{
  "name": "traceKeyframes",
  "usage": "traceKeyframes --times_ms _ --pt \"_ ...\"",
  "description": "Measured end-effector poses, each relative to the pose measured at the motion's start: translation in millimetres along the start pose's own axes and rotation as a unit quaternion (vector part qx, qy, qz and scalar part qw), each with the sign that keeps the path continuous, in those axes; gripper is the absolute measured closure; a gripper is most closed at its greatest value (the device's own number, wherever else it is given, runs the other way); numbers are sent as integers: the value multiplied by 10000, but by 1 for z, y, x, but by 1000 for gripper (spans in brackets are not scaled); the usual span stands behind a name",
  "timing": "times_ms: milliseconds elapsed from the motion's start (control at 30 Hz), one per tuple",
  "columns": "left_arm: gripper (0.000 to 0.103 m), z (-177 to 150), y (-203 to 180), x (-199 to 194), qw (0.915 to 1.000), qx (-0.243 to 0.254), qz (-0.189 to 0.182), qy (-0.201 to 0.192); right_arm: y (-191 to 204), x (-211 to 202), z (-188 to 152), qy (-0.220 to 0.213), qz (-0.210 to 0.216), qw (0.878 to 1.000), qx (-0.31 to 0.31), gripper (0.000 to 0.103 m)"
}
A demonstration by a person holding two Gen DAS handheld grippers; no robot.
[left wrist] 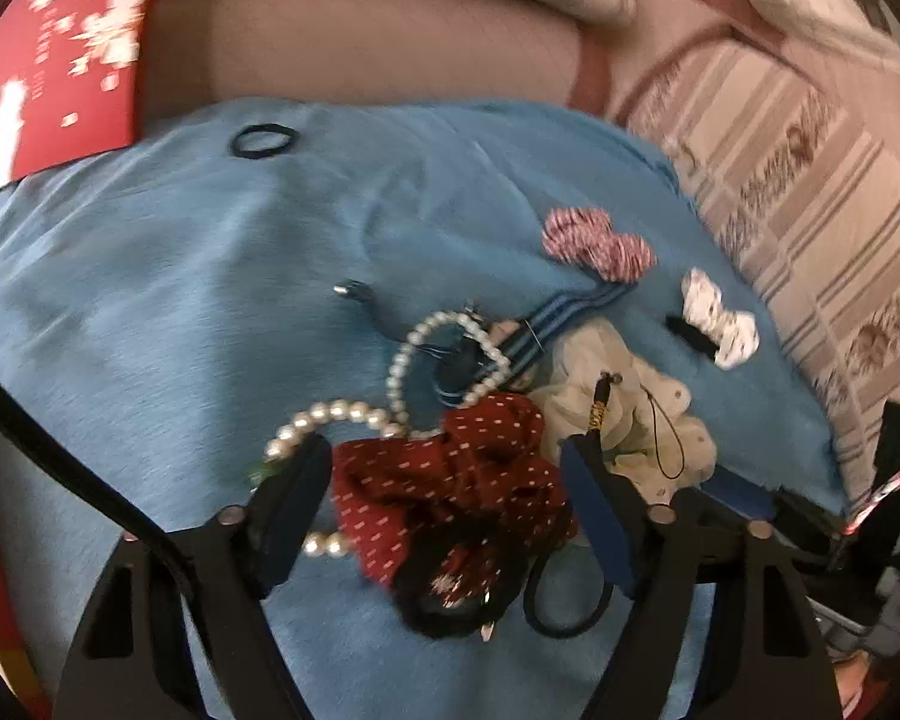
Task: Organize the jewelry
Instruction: 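Lower the left tool onto the red polka-dot scrunchie and close it, then close the right tool on the white sheer scrunchie and lift it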
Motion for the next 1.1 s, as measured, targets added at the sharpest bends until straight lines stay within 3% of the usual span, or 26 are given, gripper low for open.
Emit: traceKeyframes --times_ms 33,100,167,233,333,667,867,967,1000,1033,1100 --pt "41 -2 -4 6 9999 119 45 97 0 2 0 26 14 10000 6 55" --pt "83 -6 -9 12 9993 264 143 240 1 4 -1 74 46 10000 8 60" --pt "94 -9 -10 12 9990 262 201 290 1 4 -1 84 40 10000 -17 62" --pt "96 -9 -9 4 9996 140 155 181 2 4 -2 99 66 9999 -29 77" --pt "96 -8 -7 -18 9999 -143 -50 -11 4 2 -4 94 133 9999 -41 92" --pt "96 -38 20 -116 9943 -646 -115 -838 15 -34 2 -388 348 9986 -68 100" --pt "96 -59 51 -138 9902 -900 95 -1065 11 -84 11 -1128 284 9932 -41 100" --pt "96 -67 64 -136 9885 -1072 134 -1055 -4 -79 13 -1097 94 9937 224 97" --pt "96 -69 66 -135 9883 -1101 146 -1049 -9 -73 11 -976 107 9946 339 84" --pt "96 -72 68 -134 9881 -1122 154 -1042 -14 -64 8 -792 160 9955 498 59" --pt "96 -75 70 -133 9884 -1114 175 -1020 -21 -52 2 -541 197 9961 663 42"
Point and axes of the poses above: each gripper's, at about its wrist camera, not at the fingertips, and x roughly the way its jaws point, y to its left, z to its top, the point moved 10 cm from there along x, roughly the way its jaws point, and after that the axes turned 1 degree about y, right-handed, at the moved point
